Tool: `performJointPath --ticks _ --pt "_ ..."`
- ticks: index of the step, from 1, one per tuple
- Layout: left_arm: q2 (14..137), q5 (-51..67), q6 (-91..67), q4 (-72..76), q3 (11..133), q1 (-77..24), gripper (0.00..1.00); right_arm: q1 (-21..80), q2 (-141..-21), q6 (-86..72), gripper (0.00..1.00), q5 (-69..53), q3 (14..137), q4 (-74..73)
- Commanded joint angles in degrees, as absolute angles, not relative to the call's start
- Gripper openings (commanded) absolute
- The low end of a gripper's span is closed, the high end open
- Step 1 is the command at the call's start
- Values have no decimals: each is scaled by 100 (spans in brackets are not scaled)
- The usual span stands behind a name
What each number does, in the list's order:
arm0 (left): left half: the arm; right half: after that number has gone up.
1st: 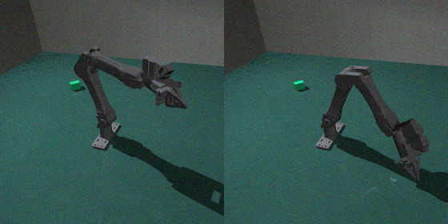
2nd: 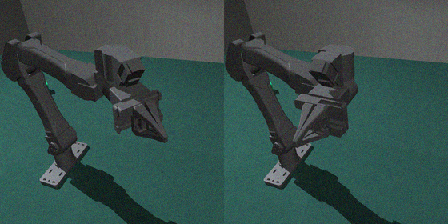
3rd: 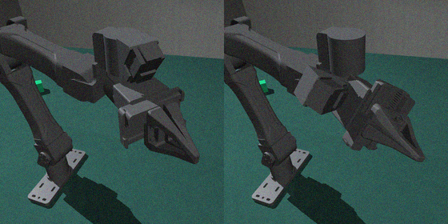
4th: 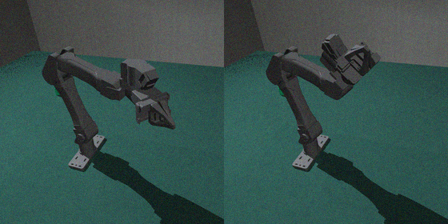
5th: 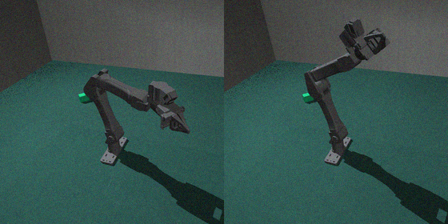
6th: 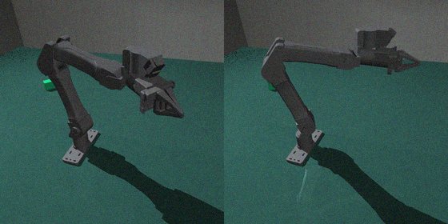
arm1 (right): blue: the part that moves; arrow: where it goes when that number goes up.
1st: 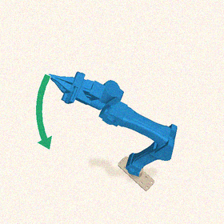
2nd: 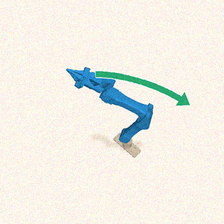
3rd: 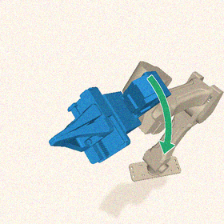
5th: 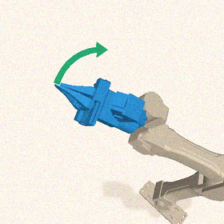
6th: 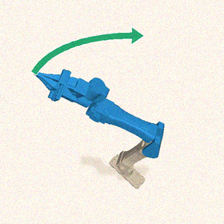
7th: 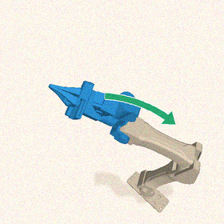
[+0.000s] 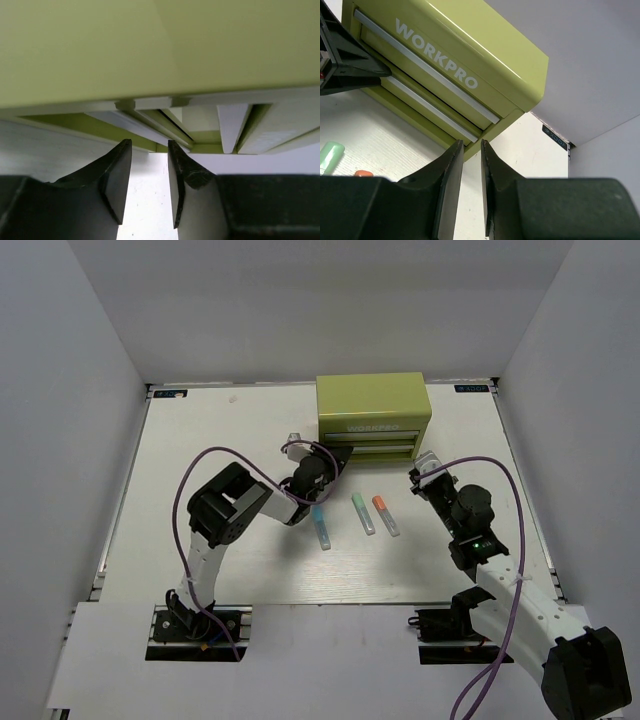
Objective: Sort the stationery into containers
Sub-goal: Open the drawer in the storage box.
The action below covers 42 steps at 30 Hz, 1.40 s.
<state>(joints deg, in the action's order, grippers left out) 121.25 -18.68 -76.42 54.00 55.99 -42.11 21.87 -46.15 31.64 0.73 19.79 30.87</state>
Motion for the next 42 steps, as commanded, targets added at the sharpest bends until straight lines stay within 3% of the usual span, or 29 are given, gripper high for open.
performJointPath --ticks 1,10,12,21,29,35,39,42 --pt "12242 -2013 -7699 5414 5870 -4175 44 2171 -4561 3032 27 141 2083 3199" --pt "12428 -2074 -7805 5414 6056 -4175 43 2171 -4562 2936 44 70 2259 3059" --pt "12428 -2135 -7805 5353 6108 -4123 48 2171 -4553 2927 49 -149 2303 3032" --pt "12595 -2302 -7963 5493 6170 -4122 52 2171 -4606 2865 52 -272 2522 2988" --pt "12928 -2355 -8068 5862 6389 -4122 42 2171 -4746 2865 52 -308 2716 2997" --pt "12981 -2355 -8121 5862 6442 -4122 41 2171 -4825 2927 53 -334 2804 3032" --pt "12981 -2408 -8174 5862 6390 -4122 38 2171 -4974 2962 69 -404 2953 3024" --pt "12981 -2408 -8174 5862 6337 -4122 30 2171 -5298 2883 71 -404 3207 2962"
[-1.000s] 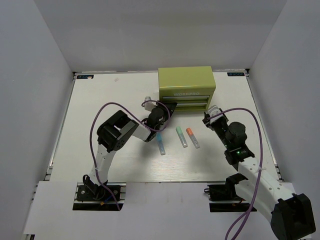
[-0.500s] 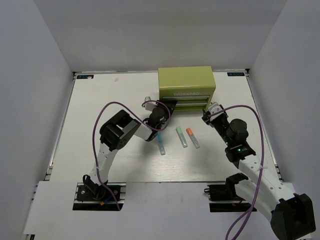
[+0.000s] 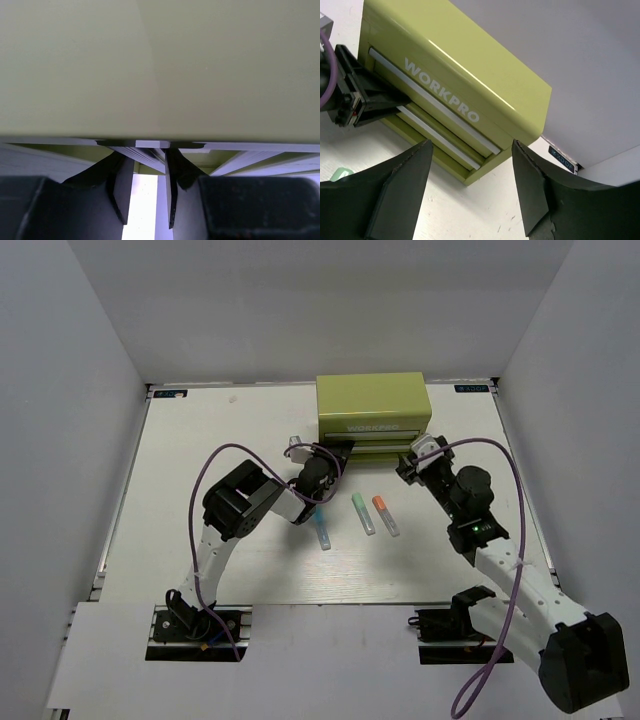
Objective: Sort the stationery into containers
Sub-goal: Open the drawer in the storage box.
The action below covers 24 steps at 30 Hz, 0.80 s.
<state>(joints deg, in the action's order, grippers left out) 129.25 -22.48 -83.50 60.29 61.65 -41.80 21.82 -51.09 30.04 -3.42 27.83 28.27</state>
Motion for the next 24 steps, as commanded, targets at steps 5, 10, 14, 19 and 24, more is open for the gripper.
performJointPath --ticks 5,10,14,19,24 --pt "12981 -2356 -8174 5941 6214 -4122 10 2180 -5748 2707 71 -439 3735 2936" --pt "12981 -2189 -8174 6170 5933 -4122 0 2171 -6371 2602 71 -466 4262 2910" --pt "12929 -2136 -8174 6222 5714 -4183 0 2171 -6811 2566 71 -475 4728 2769" --pt "12876 -2065 -8227 6284 5599 -4184 0 2171 -7338 2575 71 -518 5159 2655" --pt "12823 -1951 -8227 6346 5546 -4184 0 2153 -7664 2514 71 -439 5449 2566"
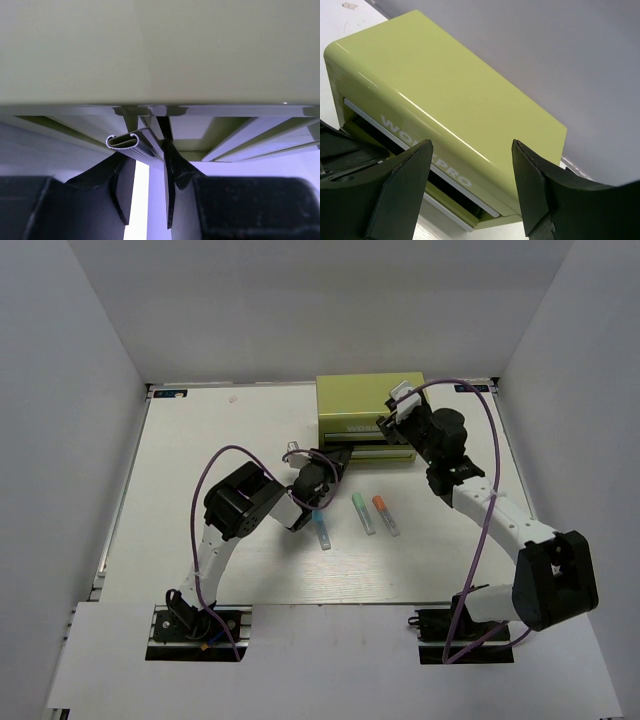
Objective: Sort the stationery into containers
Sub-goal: Open the drawer in the storage box.
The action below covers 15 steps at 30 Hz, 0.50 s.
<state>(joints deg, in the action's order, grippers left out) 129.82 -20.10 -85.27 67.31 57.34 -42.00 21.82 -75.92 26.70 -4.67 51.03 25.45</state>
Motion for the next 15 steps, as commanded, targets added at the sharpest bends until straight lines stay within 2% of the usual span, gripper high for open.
performJointPath --ticks 1,15 --pt "12762 -1882 -8227 6346 5546 -4184 0 2145 -7716 2505 71 -439 5493 2566" --pt "12376 -1117 -8174 6346 4975 -4236 0 2066 -7866 2461 71 -404 5695 2382"
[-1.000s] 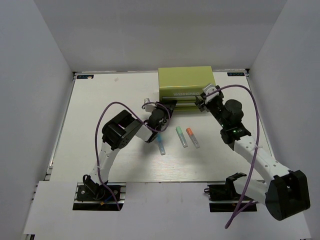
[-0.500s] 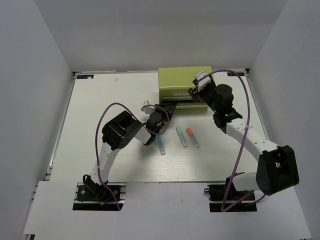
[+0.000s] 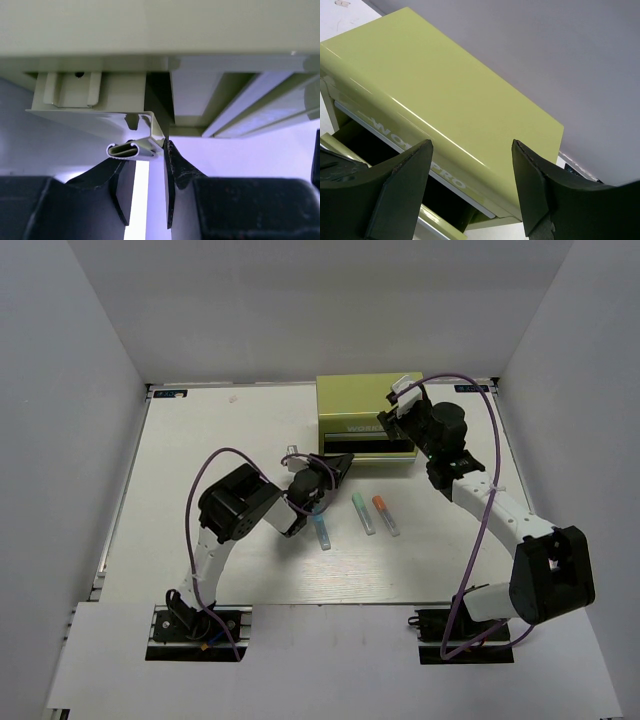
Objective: Sort the stationery into containers
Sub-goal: Open the drawer in the storage box.
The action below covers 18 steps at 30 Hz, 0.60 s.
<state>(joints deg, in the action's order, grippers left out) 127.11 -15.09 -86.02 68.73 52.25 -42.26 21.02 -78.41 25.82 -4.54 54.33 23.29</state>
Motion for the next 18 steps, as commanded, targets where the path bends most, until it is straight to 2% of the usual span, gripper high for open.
performJointPath --ticks 1,18 --pt "12375 -1038 -8174 6346 4922 -4236 0 2065 -7875 2461 71 -413 5695 2391" --pt "11777 -677 -8051 5836 4413 -4395 0 2065 -7568 2365 71 -501 5502 2206"
